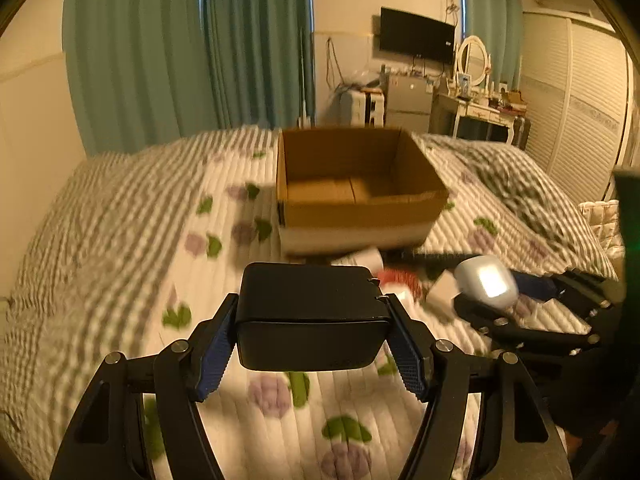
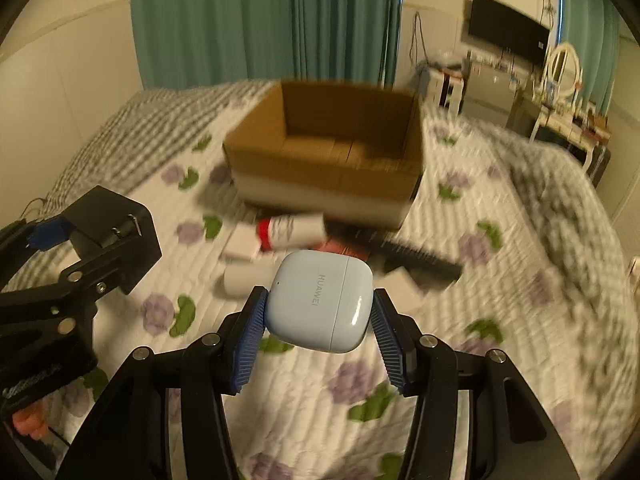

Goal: Organize rigid objects
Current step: 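Carry both held items over the cardboard box and open both grippers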

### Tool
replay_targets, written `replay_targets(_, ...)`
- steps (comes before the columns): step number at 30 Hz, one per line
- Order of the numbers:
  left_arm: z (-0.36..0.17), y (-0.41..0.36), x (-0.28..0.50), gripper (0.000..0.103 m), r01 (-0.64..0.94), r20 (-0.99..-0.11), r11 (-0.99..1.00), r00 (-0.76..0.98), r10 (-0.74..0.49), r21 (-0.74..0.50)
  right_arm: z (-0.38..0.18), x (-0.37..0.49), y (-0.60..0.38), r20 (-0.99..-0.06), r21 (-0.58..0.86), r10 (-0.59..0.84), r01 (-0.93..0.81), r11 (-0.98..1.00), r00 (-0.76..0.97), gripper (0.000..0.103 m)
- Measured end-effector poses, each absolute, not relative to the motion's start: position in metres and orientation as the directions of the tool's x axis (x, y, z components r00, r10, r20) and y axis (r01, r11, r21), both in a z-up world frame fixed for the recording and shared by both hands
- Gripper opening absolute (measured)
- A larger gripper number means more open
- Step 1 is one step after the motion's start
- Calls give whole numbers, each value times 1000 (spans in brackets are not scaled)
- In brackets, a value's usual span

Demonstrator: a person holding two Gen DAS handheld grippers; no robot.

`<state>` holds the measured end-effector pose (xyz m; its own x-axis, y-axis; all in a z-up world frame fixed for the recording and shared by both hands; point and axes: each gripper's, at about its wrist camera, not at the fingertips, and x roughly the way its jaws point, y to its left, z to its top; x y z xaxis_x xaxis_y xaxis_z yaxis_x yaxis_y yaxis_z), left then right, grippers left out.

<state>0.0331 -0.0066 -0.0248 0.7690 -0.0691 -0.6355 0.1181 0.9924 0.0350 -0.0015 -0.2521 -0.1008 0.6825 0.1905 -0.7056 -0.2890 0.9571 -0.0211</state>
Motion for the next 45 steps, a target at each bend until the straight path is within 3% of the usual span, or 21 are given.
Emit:
replay_targets(7, 16, -7, 75, 71, 148, -612, 989, 782, -121, -7, -30, 29, -264, -627, -54, 218, -320, 946, 748, 52)
replay_targets(13, 51, -9, 117, 71, 126, -560, 991, 824, -87, 33, 20, 74, -268, -578, -37, 261, -345, 938, 773, 52)
replay_targets(20, 66, -17, 192, 70, 130, -534, 990, 842, -82, 53, 47, 148, -262, -568, -52, 267, -358, 932, 779, 52)
replay_targets(26, 39, -24, 257, 68, 149, -565, 988, 819, -95, 49, 28, 218, -256, -611, -37, 258, -353, 935, 749, 52)
replay_targets(31, -15, -35, 302, 68, 171, -665, 985, 739, -107, 31, -25, 262, -252, -684, 2, 258, -351, 936, 683, 52)
replay_targets(42, -58, -49, 321, 68, 221, -709, 973, 697, -105, 74, -85, 304, -260, -732, 60, 286, -359, 931, 619, 52)
replay_targets(43, -59, -50, 321, 68, 221, -711, 972, 696, -99, 81, -86, 304, -260, -731, 60, 287, -360, 931, 619, 53)
replay_targets(45, -60, -51, 320, 68, 230, -711, 969, 696, -99, 89, -85, 303, -260, -730, 64, 294, -367, 928, 617, 71)
